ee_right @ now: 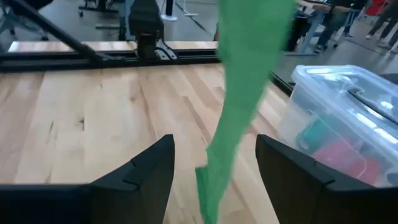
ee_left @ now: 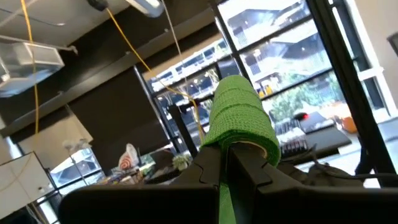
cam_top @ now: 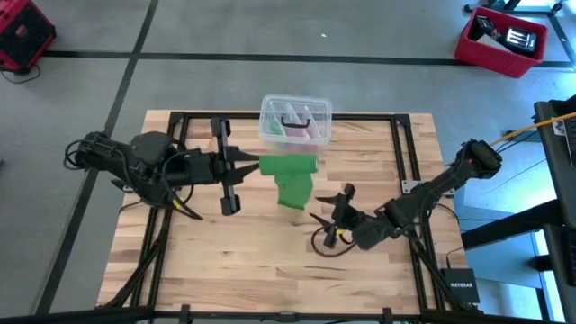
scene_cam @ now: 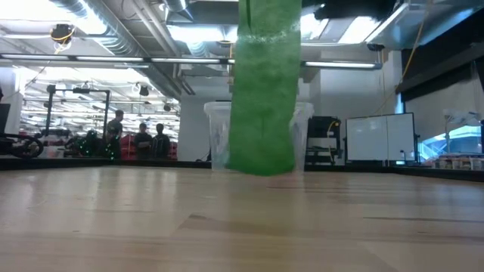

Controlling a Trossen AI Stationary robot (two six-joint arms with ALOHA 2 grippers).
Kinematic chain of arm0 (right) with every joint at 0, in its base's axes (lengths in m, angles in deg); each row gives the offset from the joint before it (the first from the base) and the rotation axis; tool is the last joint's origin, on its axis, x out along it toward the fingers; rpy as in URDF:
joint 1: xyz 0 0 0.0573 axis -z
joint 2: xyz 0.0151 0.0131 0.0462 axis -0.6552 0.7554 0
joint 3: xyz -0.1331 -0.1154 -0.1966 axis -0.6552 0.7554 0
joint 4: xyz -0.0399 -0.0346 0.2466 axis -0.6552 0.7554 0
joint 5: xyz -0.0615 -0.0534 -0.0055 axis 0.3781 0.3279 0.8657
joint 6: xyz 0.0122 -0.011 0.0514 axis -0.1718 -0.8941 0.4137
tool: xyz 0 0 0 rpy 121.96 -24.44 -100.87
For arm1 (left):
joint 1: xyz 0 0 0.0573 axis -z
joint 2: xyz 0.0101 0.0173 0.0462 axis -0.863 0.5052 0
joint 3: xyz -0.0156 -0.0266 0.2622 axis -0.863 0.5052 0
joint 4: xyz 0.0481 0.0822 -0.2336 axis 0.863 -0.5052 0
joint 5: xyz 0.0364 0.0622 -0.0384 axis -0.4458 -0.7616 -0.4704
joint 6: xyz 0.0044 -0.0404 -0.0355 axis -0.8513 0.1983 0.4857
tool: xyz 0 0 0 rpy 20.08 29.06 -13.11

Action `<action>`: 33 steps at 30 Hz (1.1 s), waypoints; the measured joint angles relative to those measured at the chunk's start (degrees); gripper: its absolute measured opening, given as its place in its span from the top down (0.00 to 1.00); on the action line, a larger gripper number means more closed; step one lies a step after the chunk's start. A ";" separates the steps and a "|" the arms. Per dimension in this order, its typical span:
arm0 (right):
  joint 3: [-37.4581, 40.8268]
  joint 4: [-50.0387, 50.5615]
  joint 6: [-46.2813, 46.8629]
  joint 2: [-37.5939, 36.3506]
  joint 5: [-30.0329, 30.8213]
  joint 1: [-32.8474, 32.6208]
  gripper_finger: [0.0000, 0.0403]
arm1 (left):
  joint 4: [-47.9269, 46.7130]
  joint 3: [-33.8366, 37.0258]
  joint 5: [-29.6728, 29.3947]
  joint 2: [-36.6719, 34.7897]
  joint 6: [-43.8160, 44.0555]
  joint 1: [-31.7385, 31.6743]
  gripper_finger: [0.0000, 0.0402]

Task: Roll bandage
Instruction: Roll the green bandage

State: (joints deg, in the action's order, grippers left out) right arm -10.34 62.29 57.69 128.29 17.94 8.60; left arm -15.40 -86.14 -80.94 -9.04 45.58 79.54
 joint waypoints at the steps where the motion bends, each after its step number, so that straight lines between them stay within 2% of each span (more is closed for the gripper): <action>1: 1.40 -2.58 -0.30 0.00 -0.16 0.55 0.44 | -0.33 0.00 0.00 0.00 0.00 -0.02 1.00; 5: 7.12 -14.40 -3.31 0.00 -0.46 1.85 0.44 | -0.65 0.00 -0.01 0.02 0.00 -0.02 1.00; 9: 11.99 -31.79 -7.34 0.86 -8.51 3.15 0.44 | -0.67 0.00 -0.02 0.02 0.00 -0.02 1.00; 13: 14.43 -42.73 -11.32 3.81 -8.90 4.56 0.44 | -0.58 0.00 -0.02 0.02 -0.10 -0.15 1.00; 15: 14.38 -46.96 -12.61 5.60 -11.07 5.68 0.44 | -0.60 0.00 -0.02 0.02 -0.03 -0.15 1.00; 21: 11.26 -50.52 -15.58 10.94 -14.06 9.55 0.44 | -0.60 0.00 -0.04 0.02 -0.02 -0.15 1.00; 27: 9.06 -51.37 -19.31 11.74 -21.67 12.27 0.44 | -0.71 0.00 -0.04 0.02 0.28 -0.15 1.00; 33: 8.40 -51.79 -22.34 11.72 -22.35 12.22 0.44 | -0.74 0.00 -0.07 0.02 0.43 -0.15 1.00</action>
State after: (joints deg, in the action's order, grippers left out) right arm -1.94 10.50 35.35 140.00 -4.41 20.82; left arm -16.14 -86.14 -81.01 -9.01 46.01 79.38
